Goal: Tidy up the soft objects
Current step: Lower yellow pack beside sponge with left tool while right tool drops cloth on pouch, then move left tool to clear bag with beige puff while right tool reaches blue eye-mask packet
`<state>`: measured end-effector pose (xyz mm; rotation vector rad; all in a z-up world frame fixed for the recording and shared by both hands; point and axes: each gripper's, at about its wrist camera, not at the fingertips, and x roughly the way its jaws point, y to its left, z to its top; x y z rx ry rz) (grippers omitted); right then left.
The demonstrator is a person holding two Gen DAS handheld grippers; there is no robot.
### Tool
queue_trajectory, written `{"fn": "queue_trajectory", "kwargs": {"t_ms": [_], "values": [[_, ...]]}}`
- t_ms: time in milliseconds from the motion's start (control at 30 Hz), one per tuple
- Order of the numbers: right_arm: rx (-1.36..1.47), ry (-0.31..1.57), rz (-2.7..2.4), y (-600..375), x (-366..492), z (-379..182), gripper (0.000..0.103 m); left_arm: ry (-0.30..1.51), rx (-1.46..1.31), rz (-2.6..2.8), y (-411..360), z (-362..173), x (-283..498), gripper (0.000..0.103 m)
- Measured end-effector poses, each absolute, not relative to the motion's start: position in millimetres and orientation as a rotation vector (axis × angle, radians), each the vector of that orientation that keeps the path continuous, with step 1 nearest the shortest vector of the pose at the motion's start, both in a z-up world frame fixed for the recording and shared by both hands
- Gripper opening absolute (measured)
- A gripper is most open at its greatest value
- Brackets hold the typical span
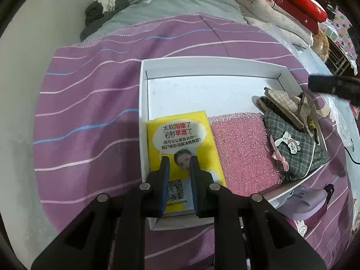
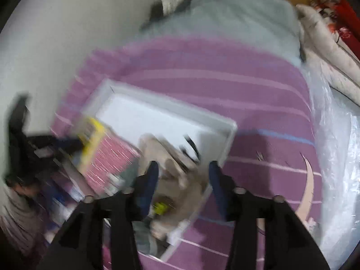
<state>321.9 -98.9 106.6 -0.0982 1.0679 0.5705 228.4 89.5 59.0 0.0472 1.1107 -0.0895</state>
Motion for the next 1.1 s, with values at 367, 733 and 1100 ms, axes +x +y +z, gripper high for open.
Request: {"fn": "queue_trajectory", "kwargs": {"t_ms": [367,733,1100], "values": [[-0.09,1.148,0.512,-58.3,338.2,57.7,0.05,1.041,-0.029,-0.106,91.4,79.5,214.4,0.02],[-0.001,1.091,0.539,-78.2,304.5,93.4,0.05,1.02,-0.116,-0.096,90.9,97.8,191.8,0.041],[-0.001,1.034,0.524,-69.7,236.7,125.7,0.066,1.037,-0.166,-0.065,89.0,117.9,149.9,0.041]]}}
